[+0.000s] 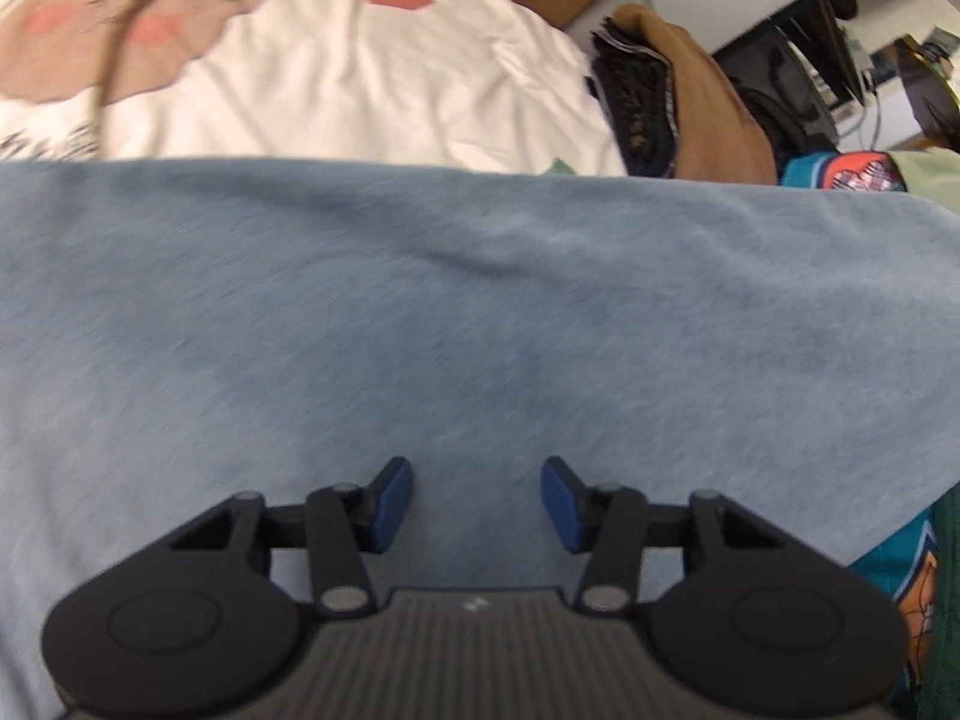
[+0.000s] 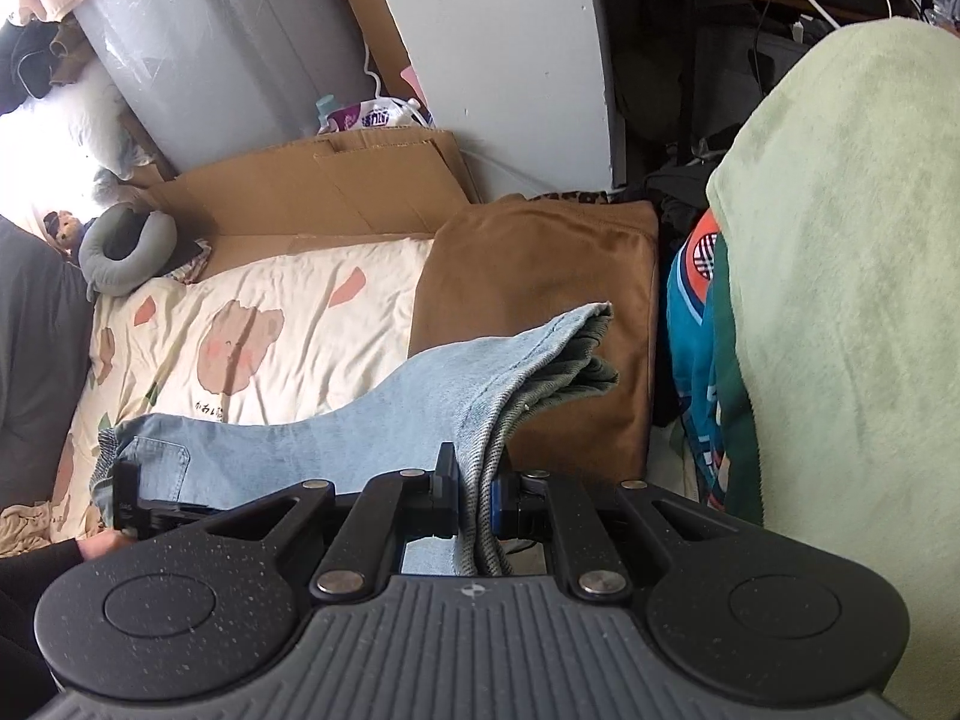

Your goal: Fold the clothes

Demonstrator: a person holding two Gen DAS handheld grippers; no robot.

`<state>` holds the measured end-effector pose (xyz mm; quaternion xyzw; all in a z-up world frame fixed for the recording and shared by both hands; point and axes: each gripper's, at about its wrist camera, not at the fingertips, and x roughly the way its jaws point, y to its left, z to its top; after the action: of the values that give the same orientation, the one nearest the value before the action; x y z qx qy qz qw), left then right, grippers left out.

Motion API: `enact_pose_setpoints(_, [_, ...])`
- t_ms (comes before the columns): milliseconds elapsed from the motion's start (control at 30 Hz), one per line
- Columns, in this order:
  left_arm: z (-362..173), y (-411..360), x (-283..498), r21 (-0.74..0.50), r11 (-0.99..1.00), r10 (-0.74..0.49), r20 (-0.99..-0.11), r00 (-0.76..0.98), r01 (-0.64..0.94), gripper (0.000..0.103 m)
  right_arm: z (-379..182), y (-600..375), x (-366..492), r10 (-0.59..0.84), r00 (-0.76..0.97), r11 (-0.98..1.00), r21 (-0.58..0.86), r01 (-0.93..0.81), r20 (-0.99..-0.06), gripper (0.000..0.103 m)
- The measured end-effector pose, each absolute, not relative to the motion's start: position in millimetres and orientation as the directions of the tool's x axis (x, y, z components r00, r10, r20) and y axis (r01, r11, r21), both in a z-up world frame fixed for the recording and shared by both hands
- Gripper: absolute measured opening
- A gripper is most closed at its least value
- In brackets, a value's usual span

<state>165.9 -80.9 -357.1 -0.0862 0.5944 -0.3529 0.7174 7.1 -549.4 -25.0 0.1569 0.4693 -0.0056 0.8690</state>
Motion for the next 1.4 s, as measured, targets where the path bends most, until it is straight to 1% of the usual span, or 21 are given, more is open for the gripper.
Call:
enact_pose_setpoints(100, [-365, -105, 179, -0.539, 0.725, -0.611, -0.79, 0.041, 0.428, 0.05, -27, -545, 7, 0.14, 0.555, 0.95, 0.269, 0.157, -0.82, 0.008])
enact_pose_setpoints(133, [-367, -109, 185, -0.542, 0.726, -0.613, -0.789, 0.043, 0.423, 0.047, -27, -544, 7, 0.143, 0.555, 0.948, 0.274, 0.161, -0.819, 0.008])
enact_pose_setpoints(167, [-370, -112, 192, -0.545, 0.727, -0.615, -0.787, 0.045, 0.418, 0.041, -28, -543, 7, 0.147, 0.556, 0.945, 0.283, 0.166, -0.818, 0.008])
enact_pose_setpoints(200, [-372, -116, 198, -0.548, 0.728, -0.617, -0.785, 0.047, 0.413, 0.038, -29, -542, 7, 0.151, 0.556, 0.941, 0.291, 0.171, -0.817, 0.008])
enact_pose_setpoints(233, [-373, -121, 203, -0.548, 0.732, -0.616, -0.786, 0.048, 0.406, 0.033, -29, -541, 6, 0.156, 0.557, 0.938, 0.299, 0.176, -0.816, 0.008])
enact_pose_setpoints(267, [-375, -125, 209, -0.54, 0.74, -0.606, -0.794, 0.05, 0.401, 0.025, -30, -541, 6, 0.16, 0.557, 0.934, 0.307, 0.181, -0.815, 0.008])
enact_pose_setpoints(333, [-377, -133, 221, -0.525, 0.756, -0.589, -0.806, 0.058, 0.39, 0.016, -31, -536, 6, 0.16, 0.558, 0.936, 0.305, 0.178, -0.815, 0.008])
enact_pose_setpoints(467, [-379, -141, 241, -0.5, 0.788, -0.564, -0.82, 0.097, 0.36, 0.01, -38, -532, 10, 0.162, 0.552, 0.935, 0.307, 0.18, -0.818, 0.008])
enact_pose_setpoints(633, [-385, -156, 253, -0.498, 0.797, -0.561, -0.819, 0.115, 0.342, 0.009, -42, -528, 12, 0.163, 0.55, 0.936, 0.305, 0.178, -0.819, 0.008])
enact_pose_setpoints(800, [-388, -156, 248, -0.506, 0.798, -0.566, -0.815, 0.121, 0.327, 0.009, -40, -527, 12, 0.166, 0.548, 0.938, 0.302, 0.168, -0.82, 0.008])
enact_pose_setpoints(1033, [-384, -147, 212, -0.499, 0.789, -0.56, -0.824, 0.087, 0.358, 0.007, -41, -528, 11, 0.164, 0.564, 0.935, 0.31, 0.172, -0.809, 0.008])
enact_pose_setpoints(1400, [-379, -127, 149, -0.532, 0.777, -0.577, -0.816, 0.043, 0.337, 0.007, -34, -527, 15, 0.153, 0.587, 0.939, 0.302, 0.164, -0.795, 0.008])
